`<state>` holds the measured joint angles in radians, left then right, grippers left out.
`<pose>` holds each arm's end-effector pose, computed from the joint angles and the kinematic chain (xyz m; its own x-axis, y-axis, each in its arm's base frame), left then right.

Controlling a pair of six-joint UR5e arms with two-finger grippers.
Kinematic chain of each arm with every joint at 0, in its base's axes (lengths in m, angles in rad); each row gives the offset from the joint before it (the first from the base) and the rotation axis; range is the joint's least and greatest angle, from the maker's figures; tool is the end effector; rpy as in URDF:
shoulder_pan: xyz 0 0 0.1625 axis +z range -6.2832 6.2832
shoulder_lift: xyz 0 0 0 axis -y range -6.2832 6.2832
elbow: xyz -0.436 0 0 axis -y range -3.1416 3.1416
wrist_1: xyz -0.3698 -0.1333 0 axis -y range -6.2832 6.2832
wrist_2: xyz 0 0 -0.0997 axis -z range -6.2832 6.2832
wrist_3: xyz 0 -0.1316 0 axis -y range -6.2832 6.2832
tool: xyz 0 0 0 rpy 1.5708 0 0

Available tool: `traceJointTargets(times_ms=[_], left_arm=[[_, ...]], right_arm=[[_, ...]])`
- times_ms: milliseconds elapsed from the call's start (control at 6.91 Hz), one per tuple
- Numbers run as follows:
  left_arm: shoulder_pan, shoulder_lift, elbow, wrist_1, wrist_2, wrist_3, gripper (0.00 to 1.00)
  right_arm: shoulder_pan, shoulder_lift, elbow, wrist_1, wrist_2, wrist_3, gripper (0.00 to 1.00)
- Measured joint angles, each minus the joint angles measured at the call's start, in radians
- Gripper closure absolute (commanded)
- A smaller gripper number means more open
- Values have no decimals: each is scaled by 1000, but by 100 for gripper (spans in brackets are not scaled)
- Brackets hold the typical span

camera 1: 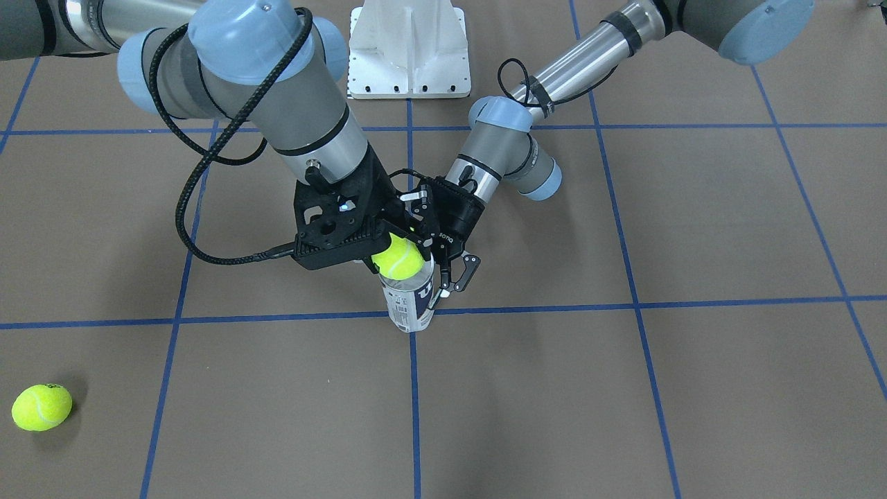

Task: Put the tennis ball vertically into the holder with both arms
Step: 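Lower the ball into the can with the right gripper, then release the ball and raise the right gripper away from the can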

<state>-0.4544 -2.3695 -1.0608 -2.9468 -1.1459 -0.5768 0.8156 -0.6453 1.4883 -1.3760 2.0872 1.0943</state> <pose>0.6157 -0.5095 0.2509 0.5983 0.5576 -0.5753 0.4898 0.3137 0.8134 -0.4599 -0.5882 0.1209 0.4662 -0.0867 0.8804 -0.1439 0.9745 0.1721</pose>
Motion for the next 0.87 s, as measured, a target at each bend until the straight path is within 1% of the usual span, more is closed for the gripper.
traceJointTargets(times_ms=[145,290,434,869], left_arm=[[-2,0,0,0,0,0,17],[-3,0,-1,0,0,0,17],[-4,-1,-1,0,0,0,17],[-5,-1,-1,0,0,0,17]], right_arm=[[-7,0,-1,0,-7,0,100],[-14,0,-1,0,-14,1,53],[-18,0,-1,0,-18,1,1],[-21,-3,6,2,-37,1,0]])
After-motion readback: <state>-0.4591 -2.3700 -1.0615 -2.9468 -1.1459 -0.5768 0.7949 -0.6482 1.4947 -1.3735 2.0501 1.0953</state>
